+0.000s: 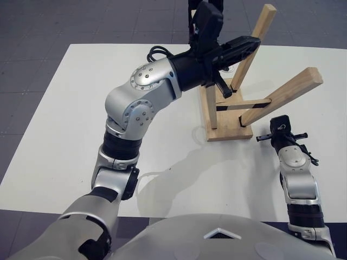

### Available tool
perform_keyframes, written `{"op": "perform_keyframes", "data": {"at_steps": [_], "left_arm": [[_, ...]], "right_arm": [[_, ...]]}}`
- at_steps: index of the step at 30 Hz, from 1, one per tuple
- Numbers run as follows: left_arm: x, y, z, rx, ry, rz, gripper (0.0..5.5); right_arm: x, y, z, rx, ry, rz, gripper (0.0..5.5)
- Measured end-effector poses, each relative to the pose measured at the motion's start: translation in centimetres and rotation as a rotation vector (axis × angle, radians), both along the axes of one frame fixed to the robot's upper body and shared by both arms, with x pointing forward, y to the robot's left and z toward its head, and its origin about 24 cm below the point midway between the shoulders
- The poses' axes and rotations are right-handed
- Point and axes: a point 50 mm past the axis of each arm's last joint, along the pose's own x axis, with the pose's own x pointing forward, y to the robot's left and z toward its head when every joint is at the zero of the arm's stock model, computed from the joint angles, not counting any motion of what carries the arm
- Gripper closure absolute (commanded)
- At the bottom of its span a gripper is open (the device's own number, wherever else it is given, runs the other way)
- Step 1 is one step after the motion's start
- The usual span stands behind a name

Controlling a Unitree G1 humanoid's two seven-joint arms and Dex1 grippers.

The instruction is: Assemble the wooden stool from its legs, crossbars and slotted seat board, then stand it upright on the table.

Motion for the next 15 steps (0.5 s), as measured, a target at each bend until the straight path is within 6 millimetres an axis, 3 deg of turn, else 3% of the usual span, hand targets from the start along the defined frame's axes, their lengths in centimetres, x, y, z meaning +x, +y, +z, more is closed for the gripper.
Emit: {"op": "perform_keyframes", "data": {"at_steps": [6,9,10,13,15], "left_arm": [[1.1,2.2,1.1,-0.005,0.034,0.083,5.40],[1.1,4.3,6.9,-0.196,-0.169,0.148,5.40],[0.8,4.6,7.9,-0.232,-0.210,0.147,5.40],[0.6,5.4,8.4,-0.267,-0.234,0.162,5.40],[0.5,7.0,7.6,-0.243,-0.256,0.244,5.40]], "right_arm": [[0.0,0.0,-0.1,0.000,0.005,0.000,5.37],[0.0,0.0,-0.2,0.001,0.006,0.002,5.37],[0.0,0.0,-0.2,0.001,0.006,0.002,5.37],[-0.1,0.1,-0.2,0.002,0.008,0.006,5.37],[-0.3,0.3,-0.2,0.007,0.013,0.025,5.37]]}}
